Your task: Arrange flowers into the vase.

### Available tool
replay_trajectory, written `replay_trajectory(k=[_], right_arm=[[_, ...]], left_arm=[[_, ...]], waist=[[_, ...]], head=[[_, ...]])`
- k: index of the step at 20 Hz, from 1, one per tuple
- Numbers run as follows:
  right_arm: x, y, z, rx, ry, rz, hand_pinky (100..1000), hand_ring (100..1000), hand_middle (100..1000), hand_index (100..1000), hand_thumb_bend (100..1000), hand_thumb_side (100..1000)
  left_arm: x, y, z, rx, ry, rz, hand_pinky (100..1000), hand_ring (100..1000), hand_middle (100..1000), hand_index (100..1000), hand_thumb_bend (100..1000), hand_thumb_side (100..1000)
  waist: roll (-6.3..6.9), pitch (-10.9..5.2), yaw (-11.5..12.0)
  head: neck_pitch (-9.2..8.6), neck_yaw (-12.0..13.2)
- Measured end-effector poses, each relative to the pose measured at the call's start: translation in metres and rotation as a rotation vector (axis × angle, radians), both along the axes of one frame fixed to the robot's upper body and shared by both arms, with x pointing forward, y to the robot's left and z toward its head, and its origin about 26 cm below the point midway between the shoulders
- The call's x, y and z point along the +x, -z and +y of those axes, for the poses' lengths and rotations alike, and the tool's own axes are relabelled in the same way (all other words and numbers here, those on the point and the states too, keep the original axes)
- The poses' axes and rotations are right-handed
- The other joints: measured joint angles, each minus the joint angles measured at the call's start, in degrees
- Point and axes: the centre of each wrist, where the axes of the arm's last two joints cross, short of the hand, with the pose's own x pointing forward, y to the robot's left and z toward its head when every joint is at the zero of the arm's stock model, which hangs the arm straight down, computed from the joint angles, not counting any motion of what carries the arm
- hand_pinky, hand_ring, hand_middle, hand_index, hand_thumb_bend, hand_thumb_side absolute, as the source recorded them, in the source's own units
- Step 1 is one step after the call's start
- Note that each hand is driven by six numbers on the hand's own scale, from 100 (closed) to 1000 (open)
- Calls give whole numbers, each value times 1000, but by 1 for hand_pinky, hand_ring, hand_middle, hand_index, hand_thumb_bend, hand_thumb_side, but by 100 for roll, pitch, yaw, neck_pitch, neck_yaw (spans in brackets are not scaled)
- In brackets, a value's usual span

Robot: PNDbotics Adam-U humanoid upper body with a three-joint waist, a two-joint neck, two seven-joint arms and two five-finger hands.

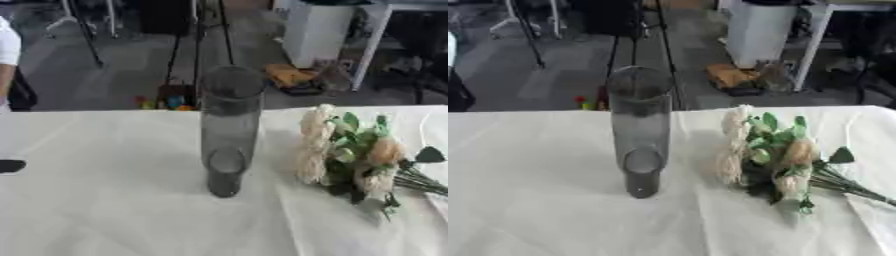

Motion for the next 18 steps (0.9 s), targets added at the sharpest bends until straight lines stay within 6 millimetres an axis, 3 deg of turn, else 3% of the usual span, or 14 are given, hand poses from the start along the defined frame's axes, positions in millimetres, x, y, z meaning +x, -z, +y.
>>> replay_trajectory(k=[7, 13, 18], right_arm=[[-7, -12, -8, -242, 169, 63, 953, 1000, 797, 1000, 545, 1000], [2, -26, -15, -429, 250, 107, 965, 1000, 840, 1000, 543, 982], [17, -41, -31, -605, 279, 173, 986, 1000, 938, 1000, 560, 870]], left_arm=[[0, 0, 1, 8, -2, -1, 667, 1000, 928, 962, 162, 939], [0, 0, 1, 8, -2, -1, 667, 1000, 927, 962, 162, 936], [0, 0, 3, 15, -4, 3, 667, 1000, 928, 962, 161, 936]], waist=[[4, -40, -54], [10, -83, -100], [8, -131, -110]], head=[[105, -82], [145, -92], [163, -110]])
